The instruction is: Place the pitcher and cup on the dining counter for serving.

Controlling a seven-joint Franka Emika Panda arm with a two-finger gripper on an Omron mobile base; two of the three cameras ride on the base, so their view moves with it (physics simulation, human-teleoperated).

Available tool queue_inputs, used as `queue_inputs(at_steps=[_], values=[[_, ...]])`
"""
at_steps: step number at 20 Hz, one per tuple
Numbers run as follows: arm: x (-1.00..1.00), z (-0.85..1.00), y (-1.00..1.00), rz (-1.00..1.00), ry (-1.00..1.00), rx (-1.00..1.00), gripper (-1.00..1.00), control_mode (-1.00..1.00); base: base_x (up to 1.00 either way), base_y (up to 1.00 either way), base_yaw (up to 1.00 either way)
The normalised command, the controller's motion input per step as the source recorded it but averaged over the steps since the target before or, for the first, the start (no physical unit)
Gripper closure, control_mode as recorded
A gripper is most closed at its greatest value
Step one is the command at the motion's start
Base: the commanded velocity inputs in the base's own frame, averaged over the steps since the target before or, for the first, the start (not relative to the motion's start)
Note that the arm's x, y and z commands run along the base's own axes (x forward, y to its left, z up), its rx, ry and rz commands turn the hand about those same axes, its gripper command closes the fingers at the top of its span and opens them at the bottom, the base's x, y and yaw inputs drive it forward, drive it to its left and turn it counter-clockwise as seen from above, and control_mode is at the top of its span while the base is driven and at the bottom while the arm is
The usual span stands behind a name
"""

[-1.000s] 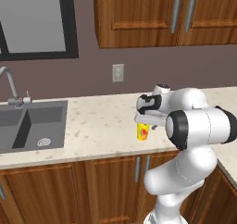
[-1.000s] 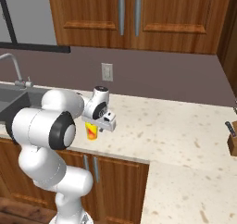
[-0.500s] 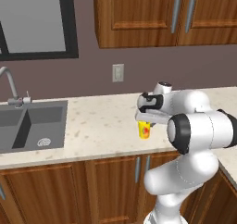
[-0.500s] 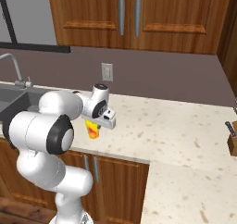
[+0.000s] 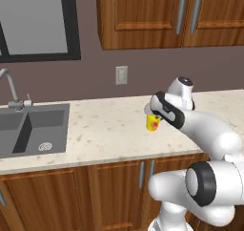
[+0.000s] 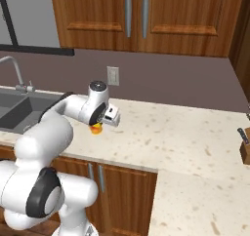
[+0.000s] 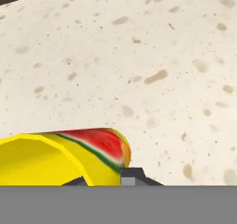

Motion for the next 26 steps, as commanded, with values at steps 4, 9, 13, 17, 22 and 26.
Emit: queue_inputs(at_steps=[4, 9, 13, 17, 22, 26], values=[[-0.34, 0.68, 0.00, 0.00, -0.15, 0.01, 1.00, -1.00, 0.00, 0.00, 0.00], [-0.43, 0.60, 0.00, 0.09, -0.15, 0.00, 1.00, -1.00, 0.00, 0.00, 0.00], [-0.31, 0.23, 0.06, 0.16, -0.09, 0.00, 1.00, 1.00, -0.26, 0.15, 0.33], [0.00, 0.00, 0.00, 0.00, 0.00, 0.00, 1.00, 1.00, -0.14, 0.46, 0.96], [0.00, 0.00, 0.00, 0.00, 0.00, 0.00, 1.00, 1.00, -0.07, 0.33, 1.00], [0.00, 0.00, 0.00, 0.00, 0.00, 0.00, 1.00, 1.00, -0.02, 0.27, 1.00]])
